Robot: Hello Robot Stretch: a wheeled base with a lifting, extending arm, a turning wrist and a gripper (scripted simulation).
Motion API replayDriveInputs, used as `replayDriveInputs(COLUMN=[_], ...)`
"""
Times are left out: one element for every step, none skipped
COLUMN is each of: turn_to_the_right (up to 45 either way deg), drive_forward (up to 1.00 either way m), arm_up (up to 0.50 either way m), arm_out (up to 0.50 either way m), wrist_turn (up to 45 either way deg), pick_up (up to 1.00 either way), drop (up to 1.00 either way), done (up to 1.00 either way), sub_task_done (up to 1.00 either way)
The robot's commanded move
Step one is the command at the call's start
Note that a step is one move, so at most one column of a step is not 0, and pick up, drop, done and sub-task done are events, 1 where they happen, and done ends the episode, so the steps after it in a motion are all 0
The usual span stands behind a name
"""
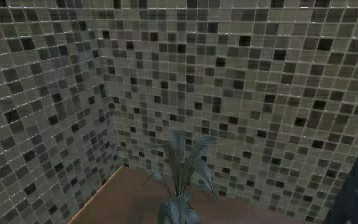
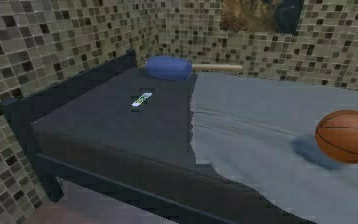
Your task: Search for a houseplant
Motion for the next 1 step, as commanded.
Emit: replayDriveInputs(turn_to_the_right=[0.0], drive_forward=[0.0], arm_up=[0.0], arm_out=[0.0], wrist_turn=[0.0], pick_up=[0.0], drop=[0.0], done=[1.0], sub_task_done=[0.0])
